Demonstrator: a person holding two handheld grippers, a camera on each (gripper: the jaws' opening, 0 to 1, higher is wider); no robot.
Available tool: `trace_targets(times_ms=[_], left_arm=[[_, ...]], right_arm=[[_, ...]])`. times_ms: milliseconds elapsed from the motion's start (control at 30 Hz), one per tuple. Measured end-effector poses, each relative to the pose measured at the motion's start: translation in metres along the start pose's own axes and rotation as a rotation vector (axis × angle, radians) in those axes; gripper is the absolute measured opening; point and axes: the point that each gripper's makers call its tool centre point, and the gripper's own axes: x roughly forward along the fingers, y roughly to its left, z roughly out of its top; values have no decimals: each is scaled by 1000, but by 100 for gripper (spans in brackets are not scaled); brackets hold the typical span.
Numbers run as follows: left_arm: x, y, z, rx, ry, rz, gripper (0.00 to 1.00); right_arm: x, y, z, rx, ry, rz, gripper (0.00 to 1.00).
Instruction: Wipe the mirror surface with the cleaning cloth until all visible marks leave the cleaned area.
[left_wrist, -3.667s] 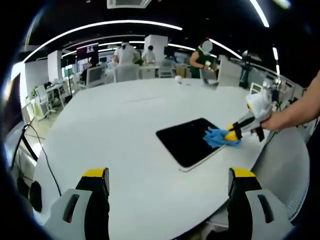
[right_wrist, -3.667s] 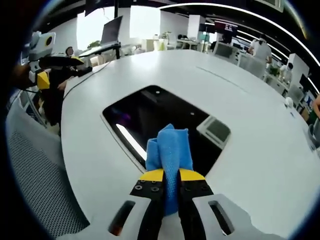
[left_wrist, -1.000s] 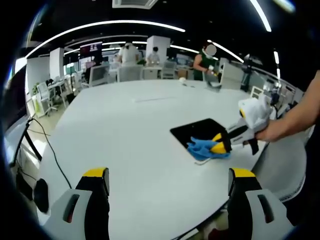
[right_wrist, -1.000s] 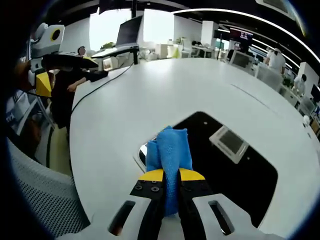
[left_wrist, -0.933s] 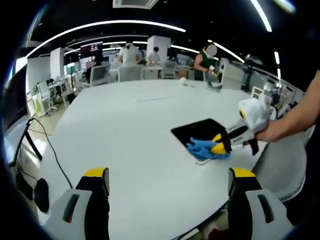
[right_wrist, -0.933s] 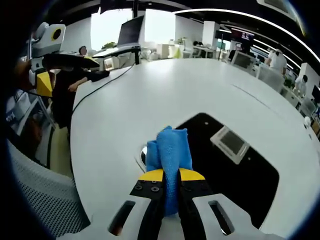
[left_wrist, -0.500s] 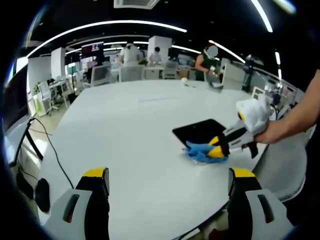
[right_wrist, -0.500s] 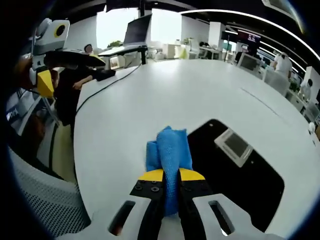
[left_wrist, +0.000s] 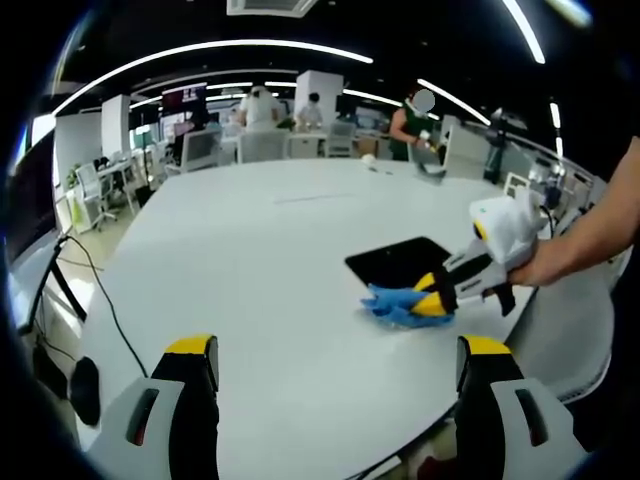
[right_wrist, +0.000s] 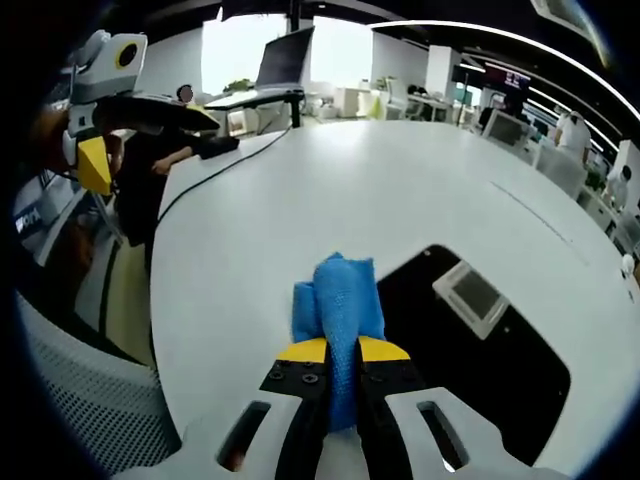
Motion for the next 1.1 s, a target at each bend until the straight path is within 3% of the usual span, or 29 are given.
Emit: trace_targets(times_ms=[700, 1100], left_arm=[[4, -1, 2, 1, 3, -9, 100], [4, 0, 1, -56, -5, -12, 100]], right_arm=[[1, 0, 0, -9, 4, 0, 4], [1, -1, 0, -23, 16, -5, 4]])
